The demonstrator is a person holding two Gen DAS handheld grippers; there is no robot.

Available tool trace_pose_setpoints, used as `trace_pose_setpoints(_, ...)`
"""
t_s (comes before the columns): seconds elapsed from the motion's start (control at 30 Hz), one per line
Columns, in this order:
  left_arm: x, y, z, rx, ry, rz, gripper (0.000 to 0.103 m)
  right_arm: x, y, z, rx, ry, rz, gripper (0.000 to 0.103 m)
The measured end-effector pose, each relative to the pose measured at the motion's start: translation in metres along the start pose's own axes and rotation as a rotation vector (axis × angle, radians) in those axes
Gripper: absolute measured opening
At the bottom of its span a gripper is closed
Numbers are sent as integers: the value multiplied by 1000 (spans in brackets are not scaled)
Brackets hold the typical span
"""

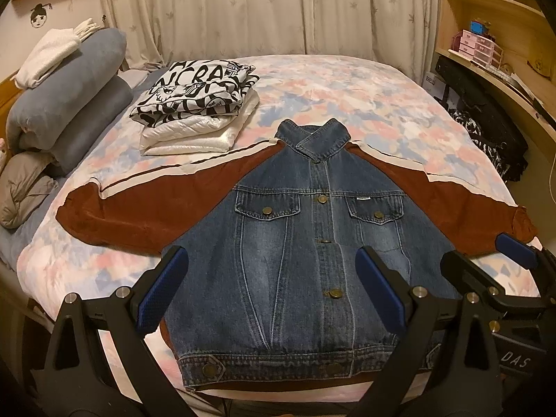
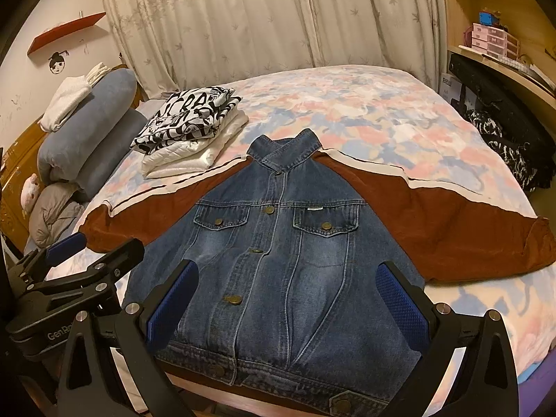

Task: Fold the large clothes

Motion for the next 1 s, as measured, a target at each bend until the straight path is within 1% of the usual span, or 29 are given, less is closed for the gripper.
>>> trace_pose_setpoints(0.03, 0, 0, 0, 1, -1, 0, 96, -1, 0, 0, 0, -1, 0, 103)
trace_pose_setpoints(0.07, -6, -8, 7, 3, -3, 1, 96, 0, 0, -1, 0, -1, 0, 103)
trace_pose_setpoints(0.33, -5, -8, 6, 1, -4, 1, 96, -3, 0, 1, 2, 1, 0, 103)
trace_pose_setpoints(0.57, -3, -14, 6, 3, -5, 8, 96, 2, -1, -1, 7, 5, -2, 103)
trace_pose_setpoints(0.6, -3, -14, 6, 3, -4, 8, 96, -1, 3, -5, 7, 6, -2, 103)
trace_pose_setpoints(1.0, -1, -26, 2, 17, 5, 25, 96, -5, -3, -18, 28, 2, 4, 103)
Point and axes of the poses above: each gripper's, at about its wrist camera, not at the fingertips, and y roughly against the way its jaws point, z to its left, x to its underside, the point moved 5 cm from there along -y, roughly the way its jaws point, and after that the axes turned 2 degrees about x, right-handed, at the moved point
